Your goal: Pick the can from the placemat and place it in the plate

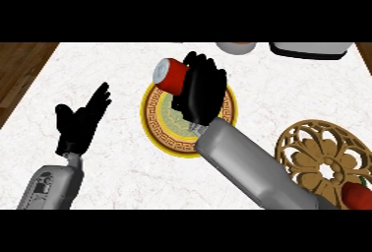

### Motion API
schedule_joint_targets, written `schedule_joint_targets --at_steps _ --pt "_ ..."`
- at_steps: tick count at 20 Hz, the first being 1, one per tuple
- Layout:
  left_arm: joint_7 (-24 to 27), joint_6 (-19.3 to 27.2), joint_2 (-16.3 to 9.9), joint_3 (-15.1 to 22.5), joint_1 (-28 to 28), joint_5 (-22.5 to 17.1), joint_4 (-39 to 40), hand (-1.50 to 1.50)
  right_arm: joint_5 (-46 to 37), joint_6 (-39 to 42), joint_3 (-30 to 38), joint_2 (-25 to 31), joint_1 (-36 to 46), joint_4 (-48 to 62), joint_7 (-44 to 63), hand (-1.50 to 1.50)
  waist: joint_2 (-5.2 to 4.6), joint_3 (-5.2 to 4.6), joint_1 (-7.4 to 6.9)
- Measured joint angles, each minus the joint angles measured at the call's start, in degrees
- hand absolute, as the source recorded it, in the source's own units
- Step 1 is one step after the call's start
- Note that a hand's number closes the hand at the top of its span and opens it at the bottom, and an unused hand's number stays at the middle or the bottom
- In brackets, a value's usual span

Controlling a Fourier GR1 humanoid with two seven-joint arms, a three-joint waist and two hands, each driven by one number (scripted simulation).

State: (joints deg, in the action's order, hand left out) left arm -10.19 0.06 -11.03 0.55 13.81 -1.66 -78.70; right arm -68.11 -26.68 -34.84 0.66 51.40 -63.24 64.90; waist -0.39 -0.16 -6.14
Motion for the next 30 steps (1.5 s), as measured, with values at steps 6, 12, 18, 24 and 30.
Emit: schedule_joint_targets --at_steps 6,12,18,24,30 --pt "-0.36 0.18 -0.49 -1.1 -0.05 -0.4 -0.2 0.0 1.03 -1.88 -2.87 0.12 0.44 4.4 2.52 1.5 -0.07 0.08 1.23" --pt "0.26 0.49 -0.46 -1.56 -0.52 -0.23 0.08 0.0 9.81 -5.05 -2.17 0.02 -2.58 8.42 -0.04 -1.5 -0.39 0.15 1.92" --pt "0.93 0.21 -0.7 -2.14 -1.24 -0.31 -0.14 0.0 21.42 -11.65 -3.27 -0.24 -2.79 13.3 -6.31 -1.5 -0.36 0.18 2.52" --pt "0.33 0.41 -1.04 -2.95 -1.58 -0.31 -0.36 0.0 21.68 -19.52 -7.41 -0.35 -0.23 13.76 -9.45 -1.5 -0.08 0.18 3.35" --pt "0.98 0.03 -1.3 -3.35 -2.13 -0.4 -0.17 0.0 23.35 -26.96 -7.85 -0.34 1.93 6.44 -11.92 -1.5 0.12 0.18 3.63"
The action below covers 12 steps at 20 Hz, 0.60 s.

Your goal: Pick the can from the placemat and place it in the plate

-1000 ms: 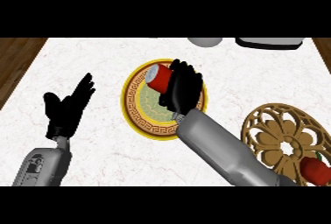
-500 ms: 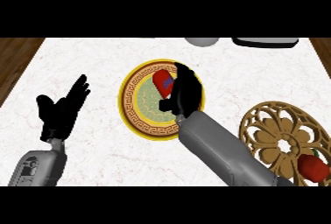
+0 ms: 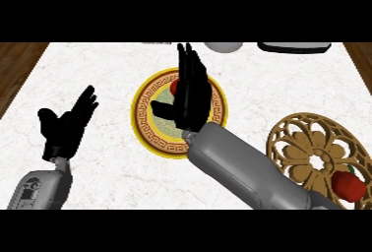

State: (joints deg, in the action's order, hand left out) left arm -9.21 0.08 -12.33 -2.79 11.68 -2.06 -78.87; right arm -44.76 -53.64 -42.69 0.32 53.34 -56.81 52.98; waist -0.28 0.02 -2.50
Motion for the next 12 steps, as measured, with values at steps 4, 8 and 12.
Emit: schedule_joint_targets --at_steps 4,8,12 --pt "0.42 -0.14 -0.07 -0.56 -0.13 -0.33 0.34 0.0 4.64 -3.67 1.02 0.0 -1.61 -5.83 0.88 -1.5 0.03 0.01 0.31" --pt "0.43 -0.02 -0.07 -0.51 -0.79 -0.05 -0.38 0.0 11.4 -7.34 0.61 -0.04 -4.65 -10.66 -1.43 -1.5 -0.04 0.03 0.41" --pt "-0.99 0.34 0.01 -0.9 -0.58 -0.18 -1.54 0.0 16.6 -9.86 -0.06 0.08 -8.74 -13.7 -7.68 -1.5 0.03 0.02 1.15"
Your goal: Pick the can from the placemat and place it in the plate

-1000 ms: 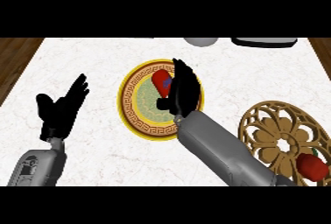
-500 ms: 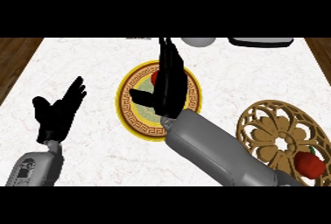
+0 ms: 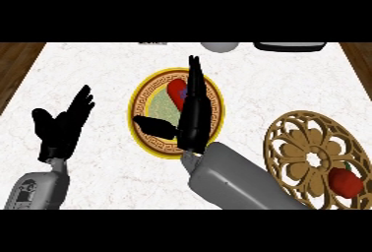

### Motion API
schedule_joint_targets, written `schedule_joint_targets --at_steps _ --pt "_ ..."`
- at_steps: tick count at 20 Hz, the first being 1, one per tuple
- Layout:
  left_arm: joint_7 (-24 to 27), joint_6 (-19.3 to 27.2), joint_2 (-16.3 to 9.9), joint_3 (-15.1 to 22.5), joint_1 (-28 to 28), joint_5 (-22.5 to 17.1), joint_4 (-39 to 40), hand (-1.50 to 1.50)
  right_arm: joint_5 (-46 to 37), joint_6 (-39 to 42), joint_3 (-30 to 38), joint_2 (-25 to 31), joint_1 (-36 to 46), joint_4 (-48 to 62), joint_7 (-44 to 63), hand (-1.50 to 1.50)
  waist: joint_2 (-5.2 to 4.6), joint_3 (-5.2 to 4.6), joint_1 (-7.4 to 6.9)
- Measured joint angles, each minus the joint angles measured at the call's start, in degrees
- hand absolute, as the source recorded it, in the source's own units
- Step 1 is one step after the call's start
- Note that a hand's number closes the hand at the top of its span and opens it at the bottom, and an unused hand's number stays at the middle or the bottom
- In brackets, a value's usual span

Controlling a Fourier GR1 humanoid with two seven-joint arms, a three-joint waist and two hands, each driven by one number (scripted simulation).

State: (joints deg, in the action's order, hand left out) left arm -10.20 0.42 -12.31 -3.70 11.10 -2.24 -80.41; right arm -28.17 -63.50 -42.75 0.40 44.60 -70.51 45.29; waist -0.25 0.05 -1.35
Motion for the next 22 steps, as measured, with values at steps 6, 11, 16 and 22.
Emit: schedule_joint_targets --at_steps 6,11,16,22 --pt "0.36 -0.76 -0.31 -1.29 0.22 -0.29 1.3 0.0 6.09 -1.85 0.89 0.04 -8.0 -2.0 -13.15 -1.5 0.07 -0.01 0.7" --pt "0.56 -0.74 0.03 -1.39 -2.02 0.38 -0.74 0.0 8.29 1.31 4.39 1.27 -12.82 -4.71 -18.81 -1.5 0.19 -0.02 1.05" --pt "0.2 -0.8 0.37 -1.67 -2.19 1.04 -1.42 0.0 5.25 5.27 6.4 1.71 -18.73 -9.2 -19.92 -1.5 0.28 -0.04 1.31" --pt "-0.26 -1.09 0.78 -1.8 -3.22 1.41 -3.01 0.0 3.74 10.05 9.7 3.72 -23.72 -12.61 -20.35 -1.5 0.3 -0.04 1.36"
